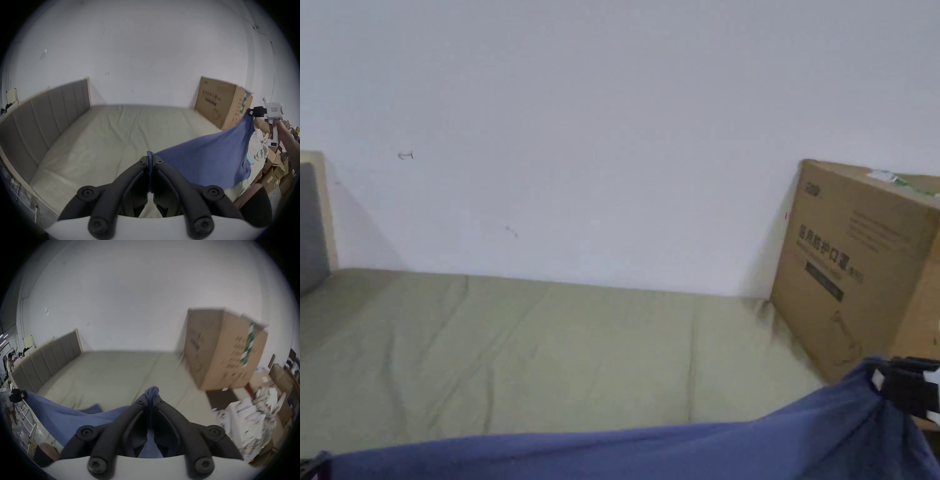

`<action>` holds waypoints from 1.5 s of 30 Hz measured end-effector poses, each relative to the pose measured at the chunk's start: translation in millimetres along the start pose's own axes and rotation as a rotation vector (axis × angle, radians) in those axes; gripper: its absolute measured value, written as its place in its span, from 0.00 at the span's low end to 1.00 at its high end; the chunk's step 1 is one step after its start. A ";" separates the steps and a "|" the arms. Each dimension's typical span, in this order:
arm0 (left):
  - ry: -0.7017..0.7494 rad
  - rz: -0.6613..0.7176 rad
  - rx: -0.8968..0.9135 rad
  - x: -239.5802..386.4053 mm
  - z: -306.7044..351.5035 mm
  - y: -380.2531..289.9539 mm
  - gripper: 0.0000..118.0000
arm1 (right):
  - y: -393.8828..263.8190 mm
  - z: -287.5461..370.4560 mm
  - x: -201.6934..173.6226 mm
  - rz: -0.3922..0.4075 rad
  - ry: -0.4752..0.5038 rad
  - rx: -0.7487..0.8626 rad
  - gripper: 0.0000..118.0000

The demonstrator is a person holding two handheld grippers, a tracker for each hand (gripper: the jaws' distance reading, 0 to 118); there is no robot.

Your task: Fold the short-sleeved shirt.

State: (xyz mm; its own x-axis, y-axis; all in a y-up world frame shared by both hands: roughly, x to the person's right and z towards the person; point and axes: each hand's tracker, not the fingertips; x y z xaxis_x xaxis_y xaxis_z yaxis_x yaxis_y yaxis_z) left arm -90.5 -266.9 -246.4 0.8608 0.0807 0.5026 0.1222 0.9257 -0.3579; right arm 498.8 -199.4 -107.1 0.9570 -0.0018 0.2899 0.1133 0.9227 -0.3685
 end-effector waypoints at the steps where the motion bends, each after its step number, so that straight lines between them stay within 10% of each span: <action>1: -0.004 -0.002 0.035 2.1 6.7 19.4 0.03 | 15.3 25.2 -2.1 0.015 -0.020 0.044 0.04; 9: 0.030 -0.063 0.261 13.4 10.7 144.9 0.03 | 103.4 73.5 4.5 0.086 -0.083 0.247 0.04; 30: 0.405 -0.135 0.541 -16.4 -231.9 321.9 0.03 | 274.9 -173.9 -18.2 0.022 -0.161 0.594 0.04; 45: 0.340 -0.121 0.218 -14.7 -299.7 90.4 0.03 | 19.7 -238.7 -4.6 0.105 -0.084 0.305 0.04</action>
State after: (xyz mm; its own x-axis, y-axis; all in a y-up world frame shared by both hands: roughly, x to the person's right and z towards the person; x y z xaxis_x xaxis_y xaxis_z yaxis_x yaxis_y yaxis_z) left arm 55.9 -295.1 -522.0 0.9652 -0.1259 0.2293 0.1563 0.9805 -0.1195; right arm 560.4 -273.1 -326.5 0.9326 0.1191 0.3408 -0.0816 0.9891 -0.1225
